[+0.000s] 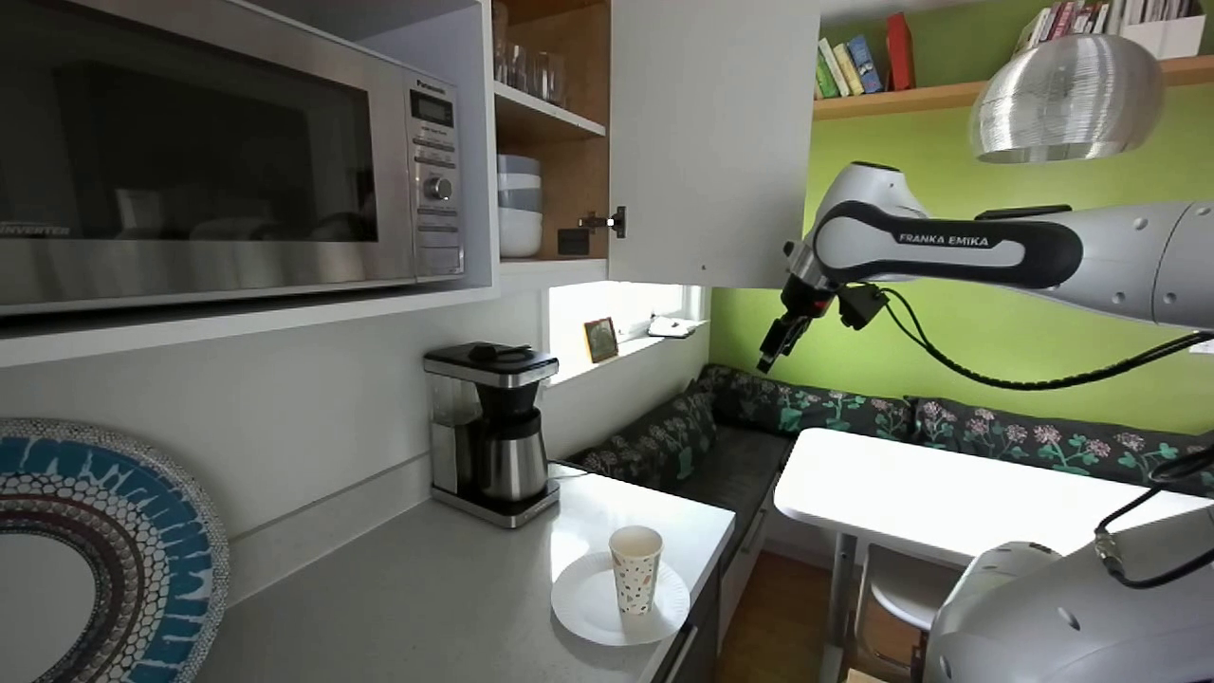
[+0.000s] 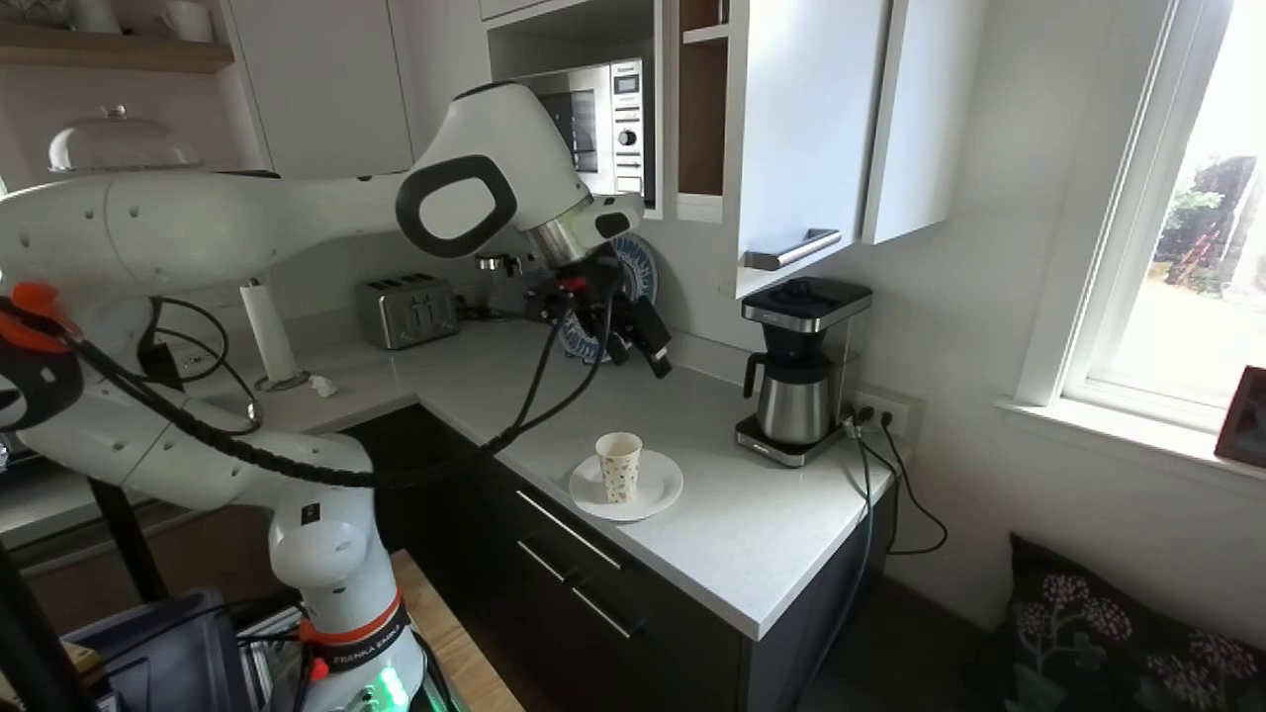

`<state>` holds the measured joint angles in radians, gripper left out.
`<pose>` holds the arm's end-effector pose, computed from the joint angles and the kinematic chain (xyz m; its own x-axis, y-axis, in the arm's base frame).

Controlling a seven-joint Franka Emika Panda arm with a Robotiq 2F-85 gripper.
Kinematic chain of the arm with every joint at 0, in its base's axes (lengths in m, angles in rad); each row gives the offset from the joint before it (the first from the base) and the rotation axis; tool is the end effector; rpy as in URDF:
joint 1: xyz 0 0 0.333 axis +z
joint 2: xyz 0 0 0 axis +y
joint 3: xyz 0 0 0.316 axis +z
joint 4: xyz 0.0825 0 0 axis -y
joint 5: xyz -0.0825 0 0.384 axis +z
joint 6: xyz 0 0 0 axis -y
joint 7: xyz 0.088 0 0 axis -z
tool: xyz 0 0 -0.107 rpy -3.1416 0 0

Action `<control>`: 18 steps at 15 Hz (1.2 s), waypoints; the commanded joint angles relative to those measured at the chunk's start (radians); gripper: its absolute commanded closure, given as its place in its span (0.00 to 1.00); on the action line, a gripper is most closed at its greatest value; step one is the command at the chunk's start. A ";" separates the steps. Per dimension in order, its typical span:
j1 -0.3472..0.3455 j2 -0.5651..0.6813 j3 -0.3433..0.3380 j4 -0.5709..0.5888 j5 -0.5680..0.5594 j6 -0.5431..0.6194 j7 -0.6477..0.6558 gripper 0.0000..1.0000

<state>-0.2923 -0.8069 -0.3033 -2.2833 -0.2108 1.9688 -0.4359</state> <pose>0.2553 -0.2395 0.6595 0.9106 -0.0385 0.4114 -0.1243 -0.9751 0.1838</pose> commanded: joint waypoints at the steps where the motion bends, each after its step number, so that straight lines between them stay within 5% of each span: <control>1: -0.023 -0.014 0.006 0.067 -0.118 -0.102 0.025 0.00; 6: -0.022 -0.025 -0.013 0.136 -0.237 -0.131 0.019 0.00; 12: 0.000 -0.022 -0.065 0.212 -0.249 -0.099 0.011 0.00; 18: 0.059 -0.018 -0.137 0.230 -0.218 0.081 -0.042 0.00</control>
<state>-0.2893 -0.8262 -0.3924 -2.0634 -0.4418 1.9758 -0.4452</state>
